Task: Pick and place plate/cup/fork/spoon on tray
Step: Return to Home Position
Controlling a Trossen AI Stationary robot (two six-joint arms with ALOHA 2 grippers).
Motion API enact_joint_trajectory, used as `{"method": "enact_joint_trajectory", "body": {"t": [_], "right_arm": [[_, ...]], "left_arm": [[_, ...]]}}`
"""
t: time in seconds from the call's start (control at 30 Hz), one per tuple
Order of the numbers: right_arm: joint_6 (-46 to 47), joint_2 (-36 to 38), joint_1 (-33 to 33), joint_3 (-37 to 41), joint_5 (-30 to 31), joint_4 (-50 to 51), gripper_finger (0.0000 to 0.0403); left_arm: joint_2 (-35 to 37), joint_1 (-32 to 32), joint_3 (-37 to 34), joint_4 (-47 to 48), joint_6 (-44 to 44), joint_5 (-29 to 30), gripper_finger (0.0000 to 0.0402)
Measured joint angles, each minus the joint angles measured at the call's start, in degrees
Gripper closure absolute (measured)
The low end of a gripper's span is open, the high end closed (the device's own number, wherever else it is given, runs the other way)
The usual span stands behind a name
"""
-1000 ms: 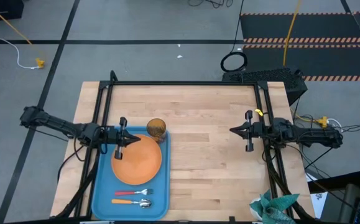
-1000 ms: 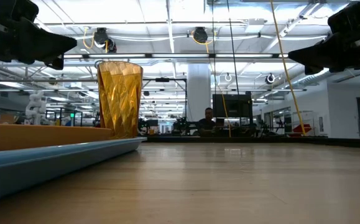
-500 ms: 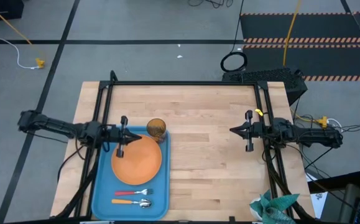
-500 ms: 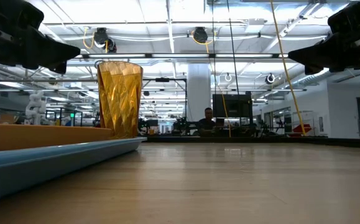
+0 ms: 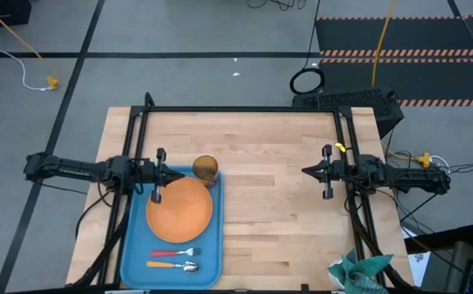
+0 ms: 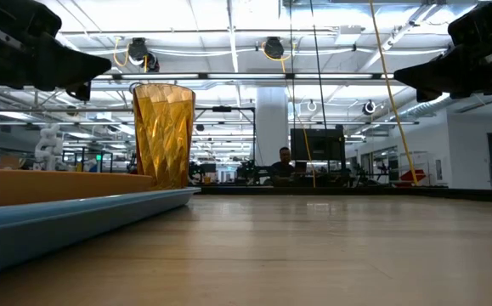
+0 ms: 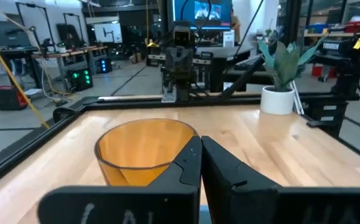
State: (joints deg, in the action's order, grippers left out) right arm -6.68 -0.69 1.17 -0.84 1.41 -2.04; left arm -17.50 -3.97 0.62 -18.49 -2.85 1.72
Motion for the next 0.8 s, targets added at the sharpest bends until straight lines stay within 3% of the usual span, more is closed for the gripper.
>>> {"method": "enact_joint_trajectory", "body": {"t": [0.6,0.8], "right_arm": [[0.0,0.0,0.0,0.0,0.0,0.0,0.0403],[0.0,0.0,0.0,0.0,0.0,0.0,0.0403]], "left_arm": [[16.8,0.0,0.0,17.3,0.6,0.0,0.0398],[17.4,0.0,0.6,18.5,0.3,0.1,0.0396]]}}
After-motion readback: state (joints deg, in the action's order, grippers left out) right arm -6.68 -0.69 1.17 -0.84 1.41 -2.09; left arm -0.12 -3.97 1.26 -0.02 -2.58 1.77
